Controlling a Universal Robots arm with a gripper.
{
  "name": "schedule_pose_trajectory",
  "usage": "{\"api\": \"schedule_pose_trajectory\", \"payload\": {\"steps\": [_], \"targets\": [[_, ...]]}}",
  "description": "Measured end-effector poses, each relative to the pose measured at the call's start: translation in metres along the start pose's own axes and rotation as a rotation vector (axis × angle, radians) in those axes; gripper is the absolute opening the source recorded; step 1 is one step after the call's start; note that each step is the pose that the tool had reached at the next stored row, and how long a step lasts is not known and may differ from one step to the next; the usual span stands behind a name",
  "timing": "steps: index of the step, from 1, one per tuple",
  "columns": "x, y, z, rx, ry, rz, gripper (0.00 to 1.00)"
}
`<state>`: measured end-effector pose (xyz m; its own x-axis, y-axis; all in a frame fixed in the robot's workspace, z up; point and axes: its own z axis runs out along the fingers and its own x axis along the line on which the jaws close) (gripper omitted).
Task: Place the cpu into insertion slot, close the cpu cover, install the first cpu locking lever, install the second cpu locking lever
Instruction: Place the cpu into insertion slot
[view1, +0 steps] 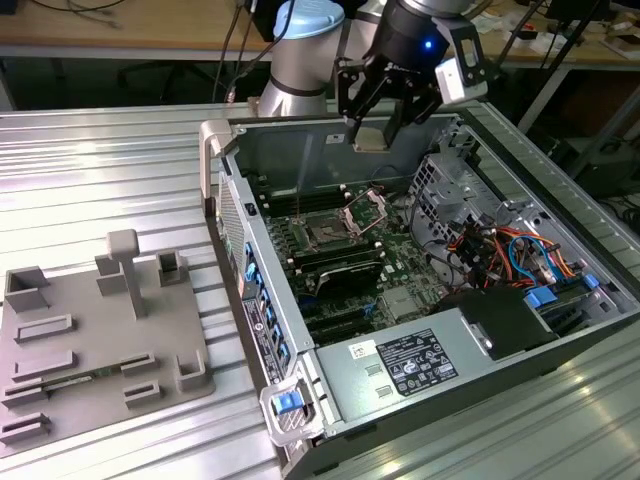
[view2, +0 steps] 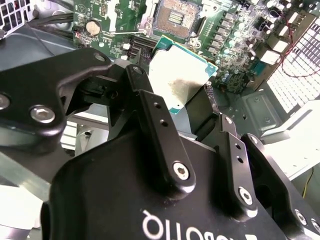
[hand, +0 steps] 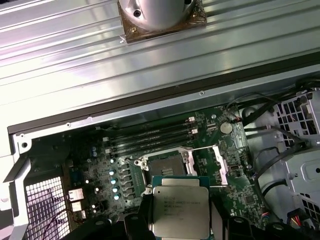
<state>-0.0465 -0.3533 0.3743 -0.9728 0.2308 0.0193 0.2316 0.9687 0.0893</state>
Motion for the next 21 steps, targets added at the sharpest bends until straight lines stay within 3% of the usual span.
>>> {"api": "schedule_pose_trajectory", "payload": {"steps": [9,21], "targets": [[0.0075,-0.0021,0.0032,-0.0009,-0.0044,0.049,0.54],[0.0126,-0.0035,0.0057,-0.0024,-0.0115,0.128,0.54]]}}
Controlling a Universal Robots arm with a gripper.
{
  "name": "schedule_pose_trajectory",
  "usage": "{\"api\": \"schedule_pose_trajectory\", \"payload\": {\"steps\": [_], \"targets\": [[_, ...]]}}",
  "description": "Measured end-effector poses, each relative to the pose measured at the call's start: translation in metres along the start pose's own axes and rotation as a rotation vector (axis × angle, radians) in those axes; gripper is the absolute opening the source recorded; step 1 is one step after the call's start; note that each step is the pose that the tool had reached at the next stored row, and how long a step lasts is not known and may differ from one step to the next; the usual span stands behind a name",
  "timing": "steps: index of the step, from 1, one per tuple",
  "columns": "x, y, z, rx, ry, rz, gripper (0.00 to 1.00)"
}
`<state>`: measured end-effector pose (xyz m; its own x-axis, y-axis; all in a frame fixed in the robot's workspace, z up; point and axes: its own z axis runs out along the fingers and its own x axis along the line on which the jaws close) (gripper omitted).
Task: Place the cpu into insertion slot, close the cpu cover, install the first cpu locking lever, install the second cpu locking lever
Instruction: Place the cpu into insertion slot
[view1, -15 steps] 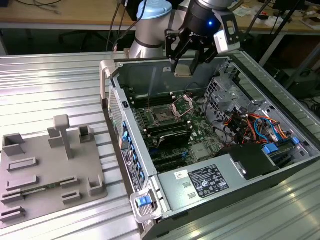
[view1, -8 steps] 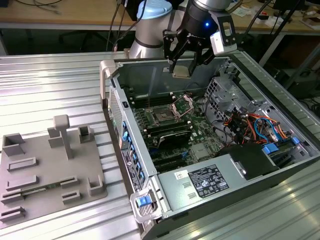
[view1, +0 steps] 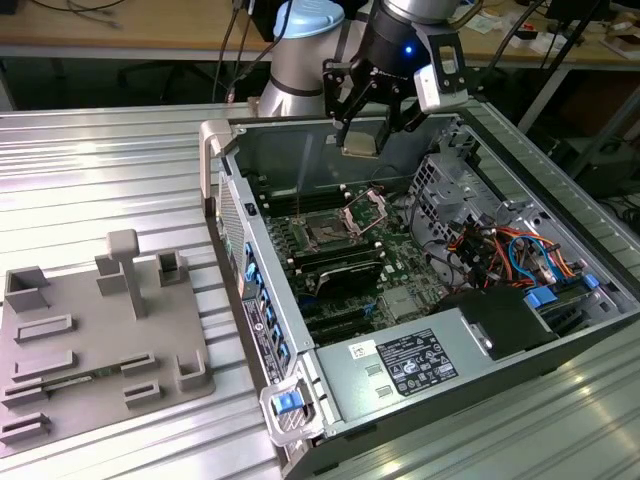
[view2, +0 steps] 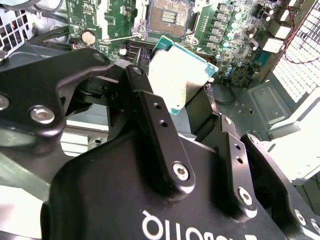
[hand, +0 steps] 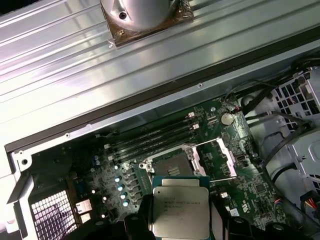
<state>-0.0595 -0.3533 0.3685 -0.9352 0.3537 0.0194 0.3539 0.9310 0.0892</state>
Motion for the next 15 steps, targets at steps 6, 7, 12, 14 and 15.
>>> {"api": "schedule_pose_trajectory", "payload": {"steps": [6,7,12,14,15], "targets": [[0.0021,-0.0009,0.0008,-0.0007,-0.0027,0.030,0.54],[0.0024,-0.0010,0.0009,-0.0007,-0.0032,0.034,0.54],[0.0039,-0.0016,0.0014,-0.0012,-0.0056,0.062,0.54],[0.0044,-0.0018,0.0016,-0.0014,-0.0064,0.071,0.54],[0.0046,-0.0019,0.0017,-0.0015,-0.0068,0.075,0.54]]}}
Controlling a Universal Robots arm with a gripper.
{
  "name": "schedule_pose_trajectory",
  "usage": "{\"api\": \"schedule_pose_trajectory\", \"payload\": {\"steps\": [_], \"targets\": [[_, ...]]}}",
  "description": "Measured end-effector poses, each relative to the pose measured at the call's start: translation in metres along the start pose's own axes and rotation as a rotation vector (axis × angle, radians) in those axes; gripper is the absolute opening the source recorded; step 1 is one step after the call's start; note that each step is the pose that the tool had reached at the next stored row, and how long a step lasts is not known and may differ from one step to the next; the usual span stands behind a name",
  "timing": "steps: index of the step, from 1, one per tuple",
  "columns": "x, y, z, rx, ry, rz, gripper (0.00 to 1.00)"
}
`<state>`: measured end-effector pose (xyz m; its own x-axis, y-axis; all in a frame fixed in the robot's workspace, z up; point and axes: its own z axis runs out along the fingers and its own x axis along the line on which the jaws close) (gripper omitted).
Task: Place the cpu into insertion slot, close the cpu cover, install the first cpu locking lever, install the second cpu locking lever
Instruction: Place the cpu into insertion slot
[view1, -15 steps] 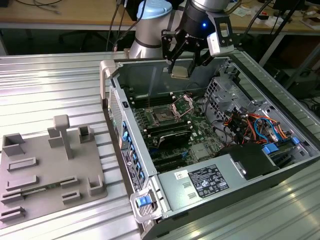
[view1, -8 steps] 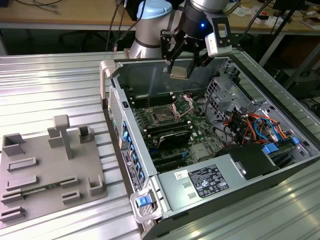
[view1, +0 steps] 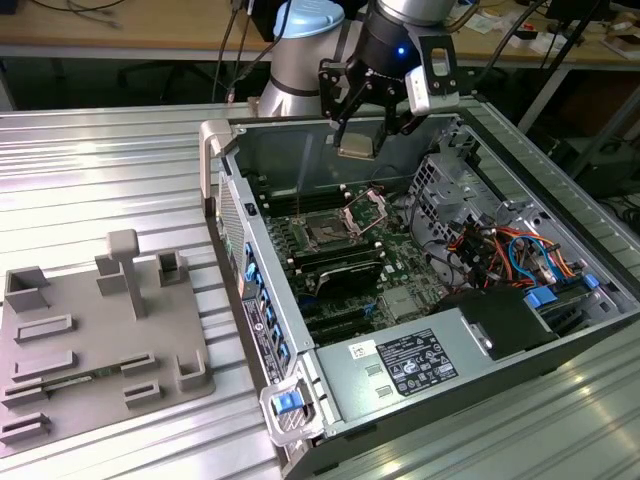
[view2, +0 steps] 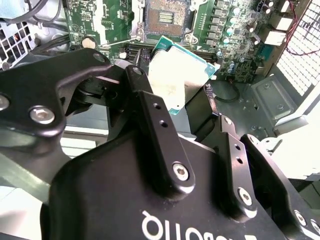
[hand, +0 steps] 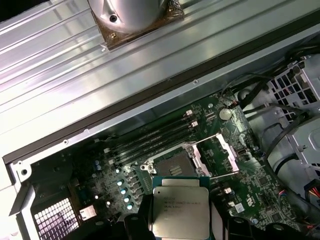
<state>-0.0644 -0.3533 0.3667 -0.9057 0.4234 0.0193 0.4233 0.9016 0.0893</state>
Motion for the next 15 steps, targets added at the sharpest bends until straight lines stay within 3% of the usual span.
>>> {"api": "schedule_pose_trajectory", "payload": {"steps": [15], "targets": [[0.0028,-0.0015,0.0019,-0.0014,-0.0067,0.074,0.54]]}}
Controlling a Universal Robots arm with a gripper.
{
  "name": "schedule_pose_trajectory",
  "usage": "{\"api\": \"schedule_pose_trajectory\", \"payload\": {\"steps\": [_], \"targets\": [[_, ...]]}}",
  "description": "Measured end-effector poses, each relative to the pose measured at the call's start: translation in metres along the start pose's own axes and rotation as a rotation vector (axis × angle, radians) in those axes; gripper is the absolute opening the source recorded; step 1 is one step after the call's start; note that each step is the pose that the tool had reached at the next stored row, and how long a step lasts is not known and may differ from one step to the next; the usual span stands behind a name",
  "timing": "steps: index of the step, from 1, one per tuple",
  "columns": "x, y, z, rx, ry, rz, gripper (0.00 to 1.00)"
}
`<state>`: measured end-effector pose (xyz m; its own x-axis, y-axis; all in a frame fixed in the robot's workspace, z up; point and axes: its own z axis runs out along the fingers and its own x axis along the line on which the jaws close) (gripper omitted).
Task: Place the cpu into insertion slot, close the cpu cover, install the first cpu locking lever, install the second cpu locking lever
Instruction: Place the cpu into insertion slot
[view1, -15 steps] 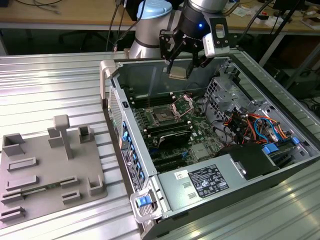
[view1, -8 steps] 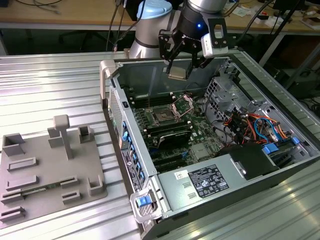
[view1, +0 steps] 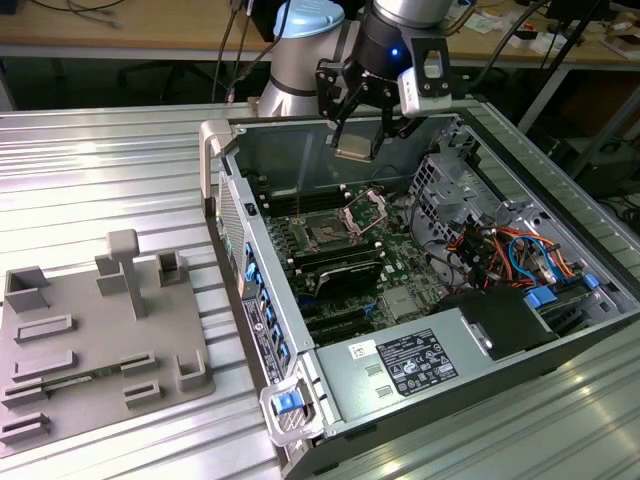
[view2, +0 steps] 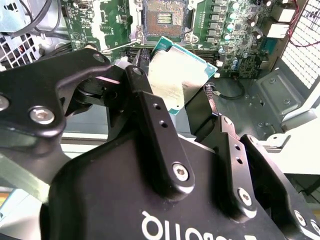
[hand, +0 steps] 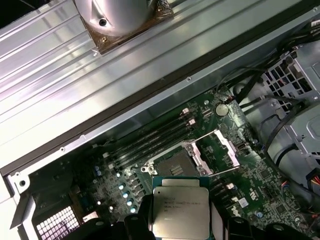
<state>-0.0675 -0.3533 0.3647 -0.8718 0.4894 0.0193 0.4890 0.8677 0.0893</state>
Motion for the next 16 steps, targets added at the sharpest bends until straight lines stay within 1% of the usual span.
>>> {"api": "schedule_pose_trajectory", "payload": {"steps": [14,16], "targets": [[0.0032,-0.0020,0.0017,-0.0014,-0.0066,0.075,0.54],[0.0037,-0.0023,0.0024,-0.0020,-0.0091,0.101,0.54]]}}
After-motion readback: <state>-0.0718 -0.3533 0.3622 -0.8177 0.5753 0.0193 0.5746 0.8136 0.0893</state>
